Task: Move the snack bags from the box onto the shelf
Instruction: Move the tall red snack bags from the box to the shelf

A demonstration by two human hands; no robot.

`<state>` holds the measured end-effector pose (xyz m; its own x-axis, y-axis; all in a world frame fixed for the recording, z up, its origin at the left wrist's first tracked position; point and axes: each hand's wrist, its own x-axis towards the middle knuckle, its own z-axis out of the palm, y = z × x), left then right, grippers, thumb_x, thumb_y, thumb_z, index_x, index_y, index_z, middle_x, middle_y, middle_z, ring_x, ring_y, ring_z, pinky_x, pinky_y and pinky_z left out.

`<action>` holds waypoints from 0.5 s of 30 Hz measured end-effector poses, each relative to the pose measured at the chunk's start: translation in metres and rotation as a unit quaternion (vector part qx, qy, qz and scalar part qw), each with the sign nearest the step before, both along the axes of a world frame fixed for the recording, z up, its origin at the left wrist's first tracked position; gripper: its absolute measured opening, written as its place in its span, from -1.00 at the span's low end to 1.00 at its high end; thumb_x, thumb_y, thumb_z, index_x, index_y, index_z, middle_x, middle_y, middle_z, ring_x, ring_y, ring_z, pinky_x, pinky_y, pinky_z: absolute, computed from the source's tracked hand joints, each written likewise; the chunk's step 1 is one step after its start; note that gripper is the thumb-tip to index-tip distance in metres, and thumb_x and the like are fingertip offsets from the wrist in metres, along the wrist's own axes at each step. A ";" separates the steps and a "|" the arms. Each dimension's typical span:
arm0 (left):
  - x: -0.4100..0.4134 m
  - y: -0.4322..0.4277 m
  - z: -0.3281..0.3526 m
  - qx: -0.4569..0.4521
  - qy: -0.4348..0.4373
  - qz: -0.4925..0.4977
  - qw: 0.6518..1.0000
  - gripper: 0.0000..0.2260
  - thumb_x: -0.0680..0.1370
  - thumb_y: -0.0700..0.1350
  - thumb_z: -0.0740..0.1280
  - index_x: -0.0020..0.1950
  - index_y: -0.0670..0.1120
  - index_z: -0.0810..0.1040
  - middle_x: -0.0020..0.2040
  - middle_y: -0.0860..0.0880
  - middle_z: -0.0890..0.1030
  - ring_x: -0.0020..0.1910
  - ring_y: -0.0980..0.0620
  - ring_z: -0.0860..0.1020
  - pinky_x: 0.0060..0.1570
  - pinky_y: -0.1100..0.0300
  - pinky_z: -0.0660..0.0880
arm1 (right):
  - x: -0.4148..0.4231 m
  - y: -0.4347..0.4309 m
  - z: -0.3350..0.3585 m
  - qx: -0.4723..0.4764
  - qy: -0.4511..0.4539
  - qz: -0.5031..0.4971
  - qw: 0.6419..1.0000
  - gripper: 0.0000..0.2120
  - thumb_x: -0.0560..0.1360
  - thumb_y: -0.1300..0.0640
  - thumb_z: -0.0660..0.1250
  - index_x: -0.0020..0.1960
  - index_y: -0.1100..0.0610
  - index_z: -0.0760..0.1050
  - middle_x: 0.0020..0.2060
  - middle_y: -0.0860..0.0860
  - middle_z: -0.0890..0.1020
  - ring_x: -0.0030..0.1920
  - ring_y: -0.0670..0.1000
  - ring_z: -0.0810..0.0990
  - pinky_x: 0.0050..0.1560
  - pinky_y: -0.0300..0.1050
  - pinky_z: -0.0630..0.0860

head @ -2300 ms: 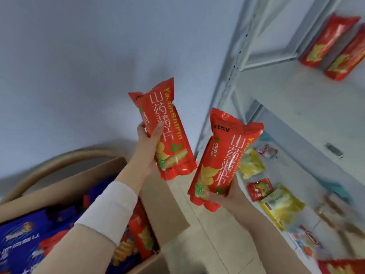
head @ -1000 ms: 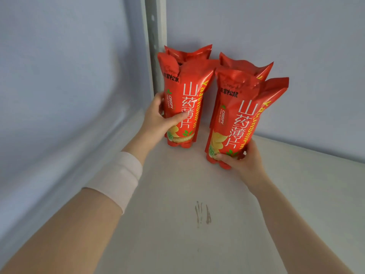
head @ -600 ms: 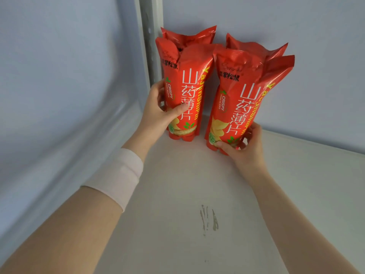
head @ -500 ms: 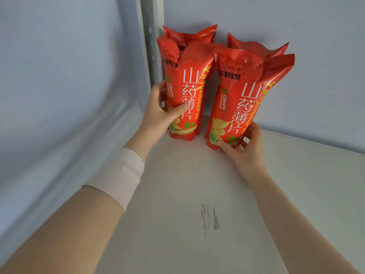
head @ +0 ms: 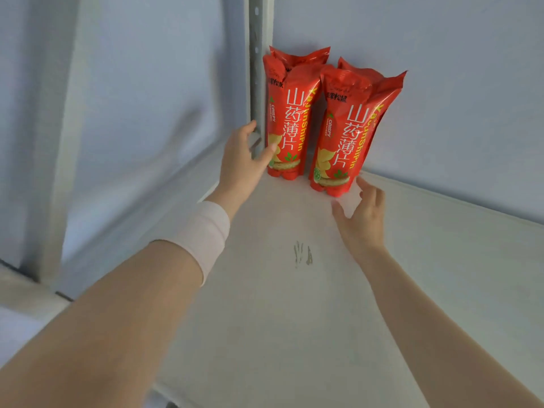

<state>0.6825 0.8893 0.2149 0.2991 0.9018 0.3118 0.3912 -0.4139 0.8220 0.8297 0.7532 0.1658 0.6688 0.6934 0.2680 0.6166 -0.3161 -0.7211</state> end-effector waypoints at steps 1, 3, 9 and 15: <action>-0.011 -0.017 0.001 0.040 0.062 0.012 0.997 -0.48 0.54 -0.02 0.32 0.44 -0.16 0.27 0.40 -0.11 0.37 0.38 -0.03 0.34 0.30 0.20 0.26 | -0.009 -0.012 0.004 -0.025 -0.029 0.024 0.999 -0.44 0.49 0.13 0.33 0.42 0.21 0.23 0.34 0.16 0.29 0.37 0.13 0.28 0.32 -0.08 0.26; -0.034 -0.057 0.002 0.101 0.192 0.018 0.976 -0.51 0.54 -0.04 0.31 0.43 -0.15 0.30 0.37 -0.15 0.41 0.35 -0.12 0.37 0.30 0.07 0.28 | -0.029 -0.040 0.013 -0.065 -0.095 0.082 0.990 -0.47 0.51 0.12 0.30 0.41 0.23 0.24 0.34 0.18 0.30 0.37 0.17 0.25 0.35 -0.04 0.22; -0.127 -0.205 -0.005 0.193 0.499 0.049 0.843 -0.58 0.57 -0.01 0.19 0.41 -0.10 0.30 0.35 -0.11 0.40 0.38 -0.10 0.30 0.35 0.04 0.17 | -0.107 -0.143 0.024 -0.162 -0.286 0.220 0.918 -0.45 0.55 0.01 0.20 0.47 0.17 0.15 0.43 0.12 0.20 0.45 0.13 0.11 0.39 -0.02 0.14; -0.251 -0.346 -0.014 0.113 0.581 0.111 0.799 -0.57 0.60 -0.03 0.16 0.45 -0.11 0.24 0.40 -0.11 0.34 0.44 -0.12 0.22 0.43 -0.02 0.06 | -0.208 -0.245 0.029 -0.190 -0.356 0.317 0.859 -0.46 0.60 -0.02 0.08 0.50 0.16 0.05 0.47 0.12 0.14 0.49 0.15 0.04 0.45 -0.01 0.04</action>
